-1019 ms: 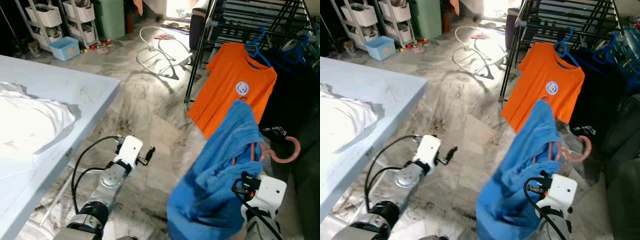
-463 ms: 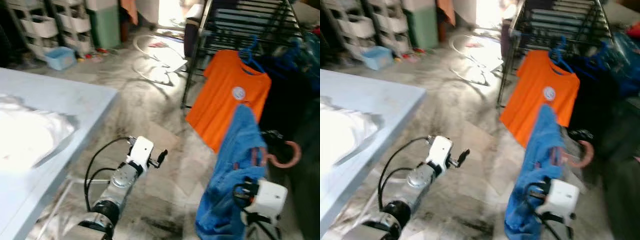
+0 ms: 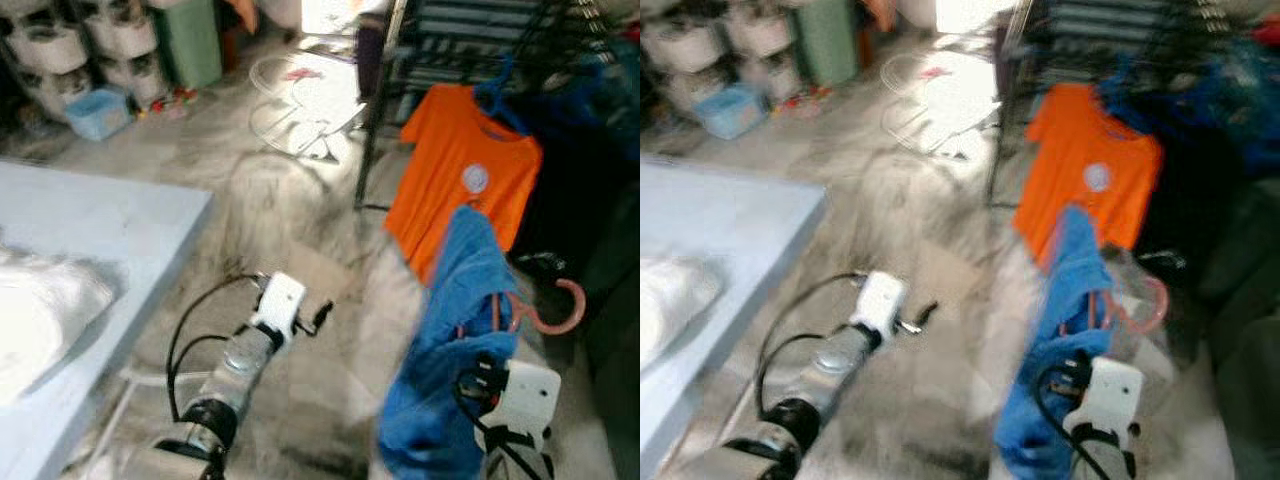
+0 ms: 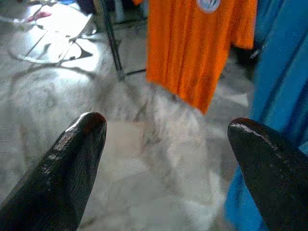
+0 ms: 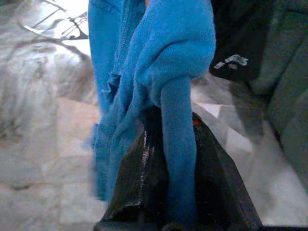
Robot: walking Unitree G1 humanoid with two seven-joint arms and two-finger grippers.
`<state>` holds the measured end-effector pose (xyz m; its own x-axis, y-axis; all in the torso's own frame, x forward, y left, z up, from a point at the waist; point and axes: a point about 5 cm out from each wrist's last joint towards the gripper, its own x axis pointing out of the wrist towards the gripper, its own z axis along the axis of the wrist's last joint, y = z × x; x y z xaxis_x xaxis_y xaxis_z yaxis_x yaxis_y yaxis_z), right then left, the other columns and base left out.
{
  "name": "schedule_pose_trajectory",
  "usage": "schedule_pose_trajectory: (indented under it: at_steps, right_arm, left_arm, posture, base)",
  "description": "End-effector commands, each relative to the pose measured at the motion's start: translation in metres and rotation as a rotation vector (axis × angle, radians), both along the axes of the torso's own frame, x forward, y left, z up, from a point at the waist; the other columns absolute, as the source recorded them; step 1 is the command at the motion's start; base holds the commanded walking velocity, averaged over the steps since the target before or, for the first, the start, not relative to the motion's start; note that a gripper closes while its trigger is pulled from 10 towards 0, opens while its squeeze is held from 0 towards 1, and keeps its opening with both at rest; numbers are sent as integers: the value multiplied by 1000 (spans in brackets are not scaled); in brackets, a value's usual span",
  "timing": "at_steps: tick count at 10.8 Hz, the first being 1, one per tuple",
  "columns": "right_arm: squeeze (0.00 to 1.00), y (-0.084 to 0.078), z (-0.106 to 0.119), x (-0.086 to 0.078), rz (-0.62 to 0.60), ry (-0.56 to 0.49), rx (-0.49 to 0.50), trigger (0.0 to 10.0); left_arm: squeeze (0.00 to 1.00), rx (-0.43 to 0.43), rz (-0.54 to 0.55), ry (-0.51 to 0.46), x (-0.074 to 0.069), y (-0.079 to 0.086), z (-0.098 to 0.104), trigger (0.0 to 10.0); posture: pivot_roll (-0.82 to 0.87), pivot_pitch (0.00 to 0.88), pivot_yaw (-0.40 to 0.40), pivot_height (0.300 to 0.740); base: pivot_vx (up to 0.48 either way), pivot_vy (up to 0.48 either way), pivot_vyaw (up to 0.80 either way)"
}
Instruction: Hang hanger
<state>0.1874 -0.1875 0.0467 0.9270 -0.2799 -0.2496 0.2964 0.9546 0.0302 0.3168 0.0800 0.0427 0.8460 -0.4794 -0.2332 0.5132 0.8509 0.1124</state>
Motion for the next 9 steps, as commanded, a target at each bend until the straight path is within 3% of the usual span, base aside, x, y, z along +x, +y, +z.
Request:
schedule_pose_trajectory:
  at_steps: [1,2,4,6,8,9]
  right_arm:
    - [0,-4,10,2,-17,-49,-14,0]
    - [0,-4,11,1,-16,-50,-18,0]
    - [0,-8,13,2,-19,-54,-25,0]
    - [0,-10,16,7,-14,-67,-28,0]
    - [0,-10,17,10,8,-67,-30,0]
    - [0,-9,15,10,11,-62,-28,0]
  left_arm:
    - [0,-12,-30,4,-2,-13,1,10000]
    - [0,-12,-1,1,-1,-12,1,10000]
    - [0,4,156,-29,9,0,7,10000]
    - [0,30,221,-56,18,13,15,10000]
    - [0,98,112,-81,17,26,17,10000]
    - [0,132,114,-63,17,34,14,10000]
  posture:
    - [-67,52,-5,740]
    - [-71,50,-11,740]
    - [-64,49,-28,740]
    - [-52,49,-44,740]
    - [-34,49,-59,740]
    - [-30,48,-50,740]
  base:
    - [480,0,0]
    - [480,0,0]
    - [336,0,0]
    - [300,0,0]
    - [255,0,0]
    - [0,0,0]
